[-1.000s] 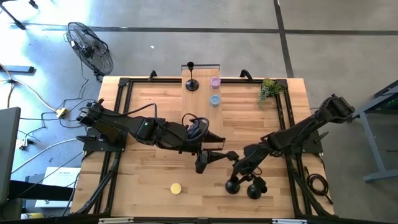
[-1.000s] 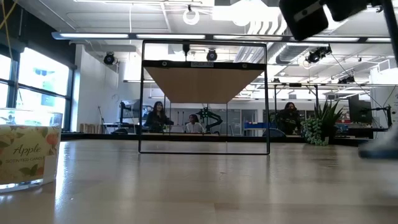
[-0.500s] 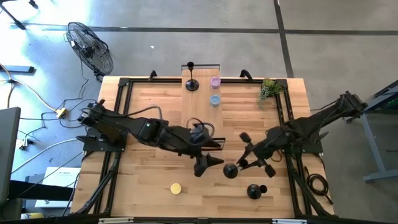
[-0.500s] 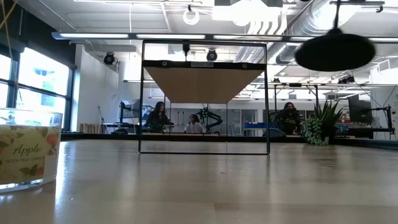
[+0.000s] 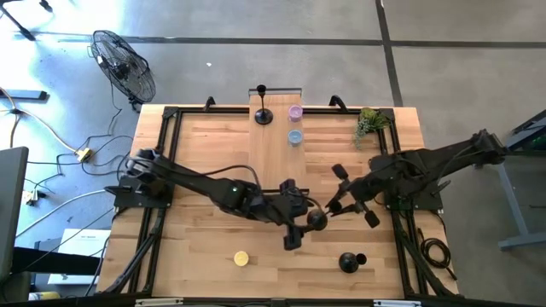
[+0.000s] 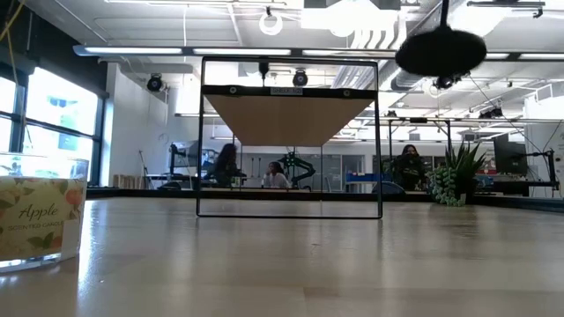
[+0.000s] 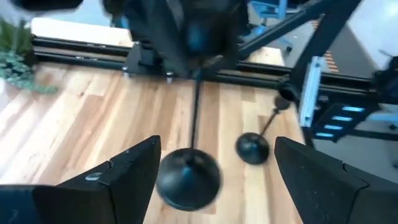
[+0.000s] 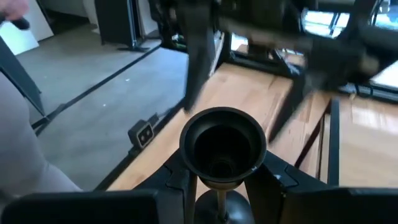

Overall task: Pick & Place candle stick holders
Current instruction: Put the left black candle holder on the shelf

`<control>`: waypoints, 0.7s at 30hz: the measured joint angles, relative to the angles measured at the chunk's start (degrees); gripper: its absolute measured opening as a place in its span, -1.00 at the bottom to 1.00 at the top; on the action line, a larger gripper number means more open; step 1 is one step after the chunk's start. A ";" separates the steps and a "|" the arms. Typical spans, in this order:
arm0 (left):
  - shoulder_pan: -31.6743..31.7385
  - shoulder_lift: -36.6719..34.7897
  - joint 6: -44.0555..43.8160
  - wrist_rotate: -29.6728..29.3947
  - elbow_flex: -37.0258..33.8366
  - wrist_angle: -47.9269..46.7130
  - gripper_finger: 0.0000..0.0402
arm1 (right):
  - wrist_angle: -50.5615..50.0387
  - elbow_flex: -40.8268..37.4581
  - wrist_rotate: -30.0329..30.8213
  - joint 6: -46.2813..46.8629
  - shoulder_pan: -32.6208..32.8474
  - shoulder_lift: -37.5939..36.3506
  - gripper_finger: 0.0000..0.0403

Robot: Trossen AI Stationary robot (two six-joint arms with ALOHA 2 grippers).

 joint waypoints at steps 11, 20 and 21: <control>0.75 0.92 0.36 -4.67 0.02 7.00 0.54 | -3.07 7.74 -1.62 -1.53 0.17 2.12 -0.54; 0.75 0.92 0.64 -6.66 0.02 12.26 0.54 | -3.48 10.54 -3.41 -2.56 0.17 5.90 -0.54; 0.75 0.92 0.87 -6.49 0.04 12.46 0.54 | -3.57 10.86 -3.44 -2.59 0.17 6.22 -0.54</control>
